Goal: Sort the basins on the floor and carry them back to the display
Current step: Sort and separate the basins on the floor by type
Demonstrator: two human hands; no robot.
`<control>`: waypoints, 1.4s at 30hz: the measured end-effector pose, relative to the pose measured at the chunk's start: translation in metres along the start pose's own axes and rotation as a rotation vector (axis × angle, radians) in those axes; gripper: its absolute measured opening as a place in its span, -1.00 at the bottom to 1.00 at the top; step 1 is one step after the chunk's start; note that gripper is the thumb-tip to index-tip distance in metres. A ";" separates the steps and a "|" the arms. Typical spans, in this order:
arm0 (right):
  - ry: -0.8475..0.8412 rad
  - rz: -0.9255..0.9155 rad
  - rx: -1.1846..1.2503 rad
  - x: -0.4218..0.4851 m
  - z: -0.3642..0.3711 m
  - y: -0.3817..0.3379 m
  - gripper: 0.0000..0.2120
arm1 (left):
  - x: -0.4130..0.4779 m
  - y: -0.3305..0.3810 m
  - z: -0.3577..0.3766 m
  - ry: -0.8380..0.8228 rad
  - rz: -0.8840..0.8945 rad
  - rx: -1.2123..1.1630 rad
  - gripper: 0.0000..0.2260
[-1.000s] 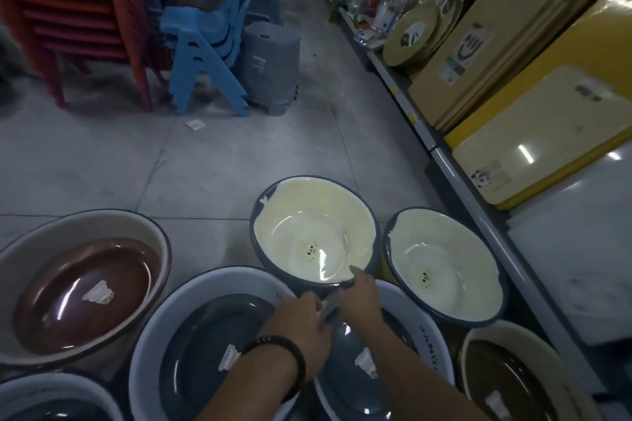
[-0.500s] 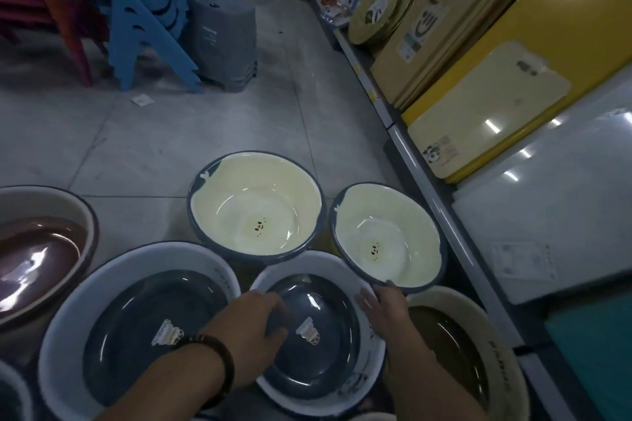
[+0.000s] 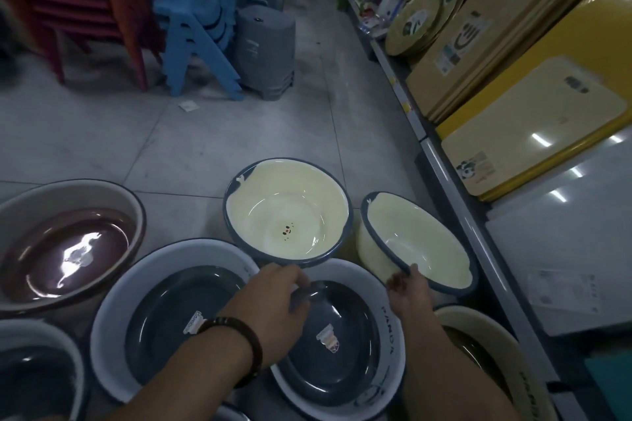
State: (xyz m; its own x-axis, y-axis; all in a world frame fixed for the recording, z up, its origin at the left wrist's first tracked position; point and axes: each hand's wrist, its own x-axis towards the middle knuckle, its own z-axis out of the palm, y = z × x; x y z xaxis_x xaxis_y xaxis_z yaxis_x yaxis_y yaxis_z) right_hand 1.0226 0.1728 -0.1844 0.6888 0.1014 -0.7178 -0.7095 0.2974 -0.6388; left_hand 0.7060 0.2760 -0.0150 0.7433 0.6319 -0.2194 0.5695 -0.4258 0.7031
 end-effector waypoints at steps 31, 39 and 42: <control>-0.529 -0.048 0.024 -0.254 0.060 0.126 -0.57 | 0.021 -0.041 -0.024 0.150 -0.611 -1.350 -0.65; -0.315 -0.009 -0.199 -0.223 0.077 0.133 -0.65 | 0.092 -0.107 -0.029 0.406 -0.672 -1.158 -0.49; -0.244 0.013 -0.158 -0.208 0.089 0.133 -0.63 | 0.085 -0.093 -0.041 0.295 -0.533 -1.158 -0.54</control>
State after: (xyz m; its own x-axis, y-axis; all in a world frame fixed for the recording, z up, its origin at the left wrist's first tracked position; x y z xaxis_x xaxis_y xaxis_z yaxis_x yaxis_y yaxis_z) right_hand 0.7983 0.2758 -0.0960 0.6815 0.3349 -0.6507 -0.7197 0.1452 -0.6790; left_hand 0.7019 0.3956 -0.0713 0.3329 0.7292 -0.5978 0.0275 0.6262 0.7791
